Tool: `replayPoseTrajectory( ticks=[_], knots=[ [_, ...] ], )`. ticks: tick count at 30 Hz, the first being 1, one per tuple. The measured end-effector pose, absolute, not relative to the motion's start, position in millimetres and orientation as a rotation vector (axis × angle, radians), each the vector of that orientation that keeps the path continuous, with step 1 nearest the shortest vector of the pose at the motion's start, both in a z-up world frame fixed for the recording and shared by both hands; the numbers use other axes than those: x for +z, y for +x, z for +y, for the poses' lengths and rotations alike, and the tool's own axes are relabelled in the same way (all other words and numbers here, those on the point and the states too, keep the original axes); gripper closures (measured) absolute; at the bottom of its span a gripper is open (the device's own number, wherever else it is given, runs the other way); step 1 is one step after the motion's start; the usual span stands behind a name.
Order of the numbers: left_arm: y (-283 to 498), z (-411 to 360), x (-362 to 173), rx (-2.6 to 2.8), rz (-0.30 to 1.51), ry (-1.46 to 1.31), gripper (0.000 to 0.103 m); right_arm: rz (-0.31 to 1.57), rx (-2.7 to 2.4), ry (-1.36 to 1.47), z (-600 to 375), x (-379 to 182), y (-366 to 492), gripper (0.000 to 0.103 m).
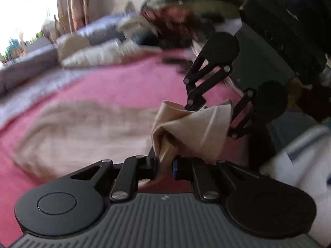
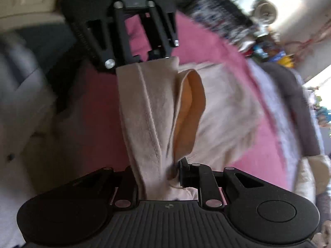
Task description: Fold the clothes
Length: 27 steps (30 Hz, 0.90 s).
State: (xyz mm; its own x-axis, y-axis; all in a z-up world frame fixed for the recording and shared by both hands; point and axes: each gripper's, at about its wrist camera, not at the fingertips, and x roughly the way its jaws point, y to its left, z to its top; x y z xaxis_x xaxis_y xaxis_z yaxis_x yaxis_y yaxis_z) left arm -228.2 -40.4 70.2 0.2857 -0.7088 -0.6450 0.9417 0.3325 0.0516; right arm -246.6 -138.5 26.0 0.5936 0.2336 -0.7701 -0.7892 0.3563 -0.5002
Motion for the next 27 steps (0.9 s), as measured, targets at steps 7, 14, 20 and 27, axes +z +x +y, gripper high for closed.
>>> replayPoseTrajectory(
  ticks=[7,14,20,27],
  knots=[
    [-261,-20,58,-1.115,0.571,0.521,0.078,0.634,0.765,-0.978,-153,14,-275,0.063],
    [-276,-22,49,-1.073,0.566,0.54,0.069,0.564,0.745,-1.027,-189,16,-323,0.048],
    [-274,-18,54,-1.038,0.557,0.458,0.068,0.4,0.697,-1.163,-183,6,-347,0.041],
    [-283,-21,65,-1.068,0.459,0.481,0.068,0.356,0.728,-1.217,-176,0,-349,0.085]
  ],
)
